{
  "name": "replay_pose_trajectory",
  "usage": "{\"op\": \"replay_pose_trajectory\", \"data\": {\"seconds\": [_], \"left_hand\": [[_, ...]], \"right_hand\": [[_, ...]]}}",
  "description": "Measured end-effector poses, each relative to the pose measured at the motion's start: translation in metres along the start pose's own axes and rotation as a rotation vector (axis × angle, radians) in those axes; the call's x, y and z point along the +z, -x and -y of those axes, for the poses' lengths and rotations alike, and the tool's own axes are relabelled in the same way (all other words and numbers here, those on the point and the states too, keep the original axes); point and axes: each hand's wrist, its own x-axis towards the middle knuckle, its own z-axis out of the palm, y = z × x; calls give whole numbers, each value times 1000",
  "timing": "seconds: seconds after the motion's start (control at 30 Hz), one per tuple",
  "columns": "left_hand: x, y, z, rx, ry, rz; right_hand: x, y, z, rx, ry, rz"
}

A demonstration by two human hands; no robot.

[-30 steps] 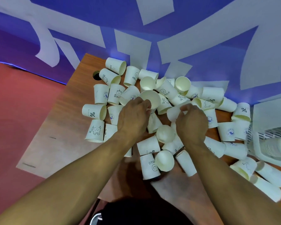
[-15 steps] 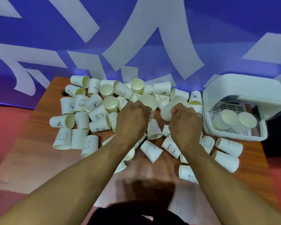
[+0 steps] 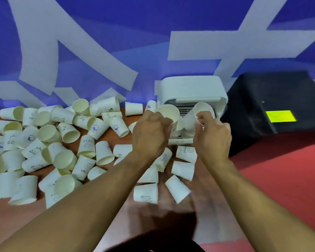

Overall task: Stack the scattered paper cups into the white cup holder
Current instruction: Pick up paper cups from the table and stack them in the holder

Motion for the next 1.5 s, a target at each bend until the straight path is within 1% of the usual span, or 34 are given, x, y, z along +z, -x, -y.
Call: {"op": "replay_pose_trajectory", "data": {"seconds": [0.13,0.33,0.57,0.73,0.9,1.07,1.33,1.5], "left_hand": [[24,-19,-23,50,-36,9],[54,-34,-21,49,-107,39],[73,-41,-9,99,-47,9],[84,-42,-5,109,-61,40],[93,-40,-5,121,-74,73],[96,-43,-3,124,-82,127],[108,-42,-1,84,-141,231],[121,-37,1,5,-112,264]], "right_hand": [[2,-19,-37,22,-28,35],[26,-30,-52,-26,-24,14],[63,-31,-77,-53,-64,200],[84,-29,-85,-93,24,301],[97,-25,-85,-151,60,343],[112,-22,-91,-69,40,432],[124,-22,-96,-40,-1,465],[126,-19,-97,-18,-40,439]]}}
